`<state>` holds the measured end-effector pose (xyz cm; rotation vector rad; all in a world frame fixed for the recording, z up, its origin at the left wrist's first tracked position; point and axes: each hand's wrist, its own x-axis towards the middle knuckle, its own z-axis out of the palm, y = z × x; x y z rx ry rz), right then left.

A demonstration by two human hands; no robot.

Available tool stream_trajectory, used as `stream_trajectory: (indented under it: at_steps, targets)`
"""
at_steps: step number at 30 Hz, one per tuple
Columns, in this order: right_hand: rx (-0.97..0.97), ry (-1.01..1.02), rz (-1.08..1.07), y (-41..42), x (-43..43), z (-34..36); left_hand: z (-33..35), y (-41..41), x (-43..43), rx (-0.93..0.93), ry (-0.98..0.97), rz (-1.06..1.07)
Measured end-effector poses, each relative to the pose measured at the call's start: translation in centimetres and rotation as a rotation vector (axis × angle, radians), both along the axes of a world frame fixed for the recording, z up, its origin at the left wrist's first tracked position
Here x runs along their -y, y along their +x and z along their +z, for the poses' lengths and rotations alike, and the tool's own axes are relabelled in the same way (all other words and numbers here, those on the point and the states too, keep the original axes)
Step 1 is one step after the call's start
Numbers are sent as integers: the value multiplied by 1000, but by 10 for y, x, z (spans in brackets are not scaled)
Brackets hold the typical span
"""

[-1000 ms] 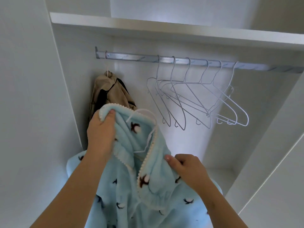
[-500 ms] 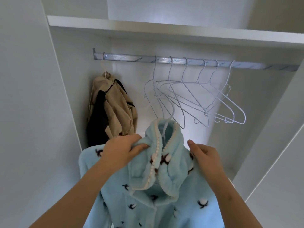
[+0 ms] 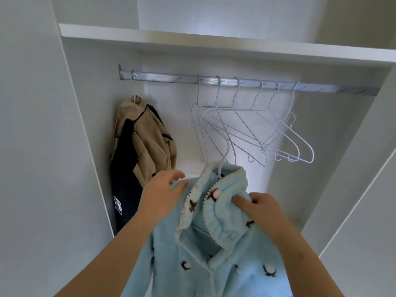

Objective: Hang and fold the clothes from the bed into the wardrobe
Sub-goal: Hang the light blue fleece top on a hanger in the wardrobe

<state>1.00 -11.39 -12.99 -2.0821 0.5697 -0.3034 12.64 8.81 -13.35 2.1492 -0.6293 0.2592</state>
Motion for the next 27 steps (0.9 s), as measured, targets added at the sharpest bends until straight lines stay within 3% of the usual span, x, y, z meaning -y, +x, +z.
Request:
stream_trajectory:
  at_steps: [4, 12, 17, 21, 27]
  targets:
    - [39, 181, -70, -1, 2, -4, -9, -6, -6, -238, -169, 29]
    - [41, 671, -31, 13, -26, -6, -14, -15, -5, -367, -332, 96]
    - [83, 743, 43, 21, -31, 2, -13, -23, -14, -375, -408, 182]
    - [177, 756, -79, 27, -40, -2, -13, -29, -20, -381, -399, 214]
    - [193, 634, -12, 46, -47, -6, -7, -14, -28, -377, -370, 228]
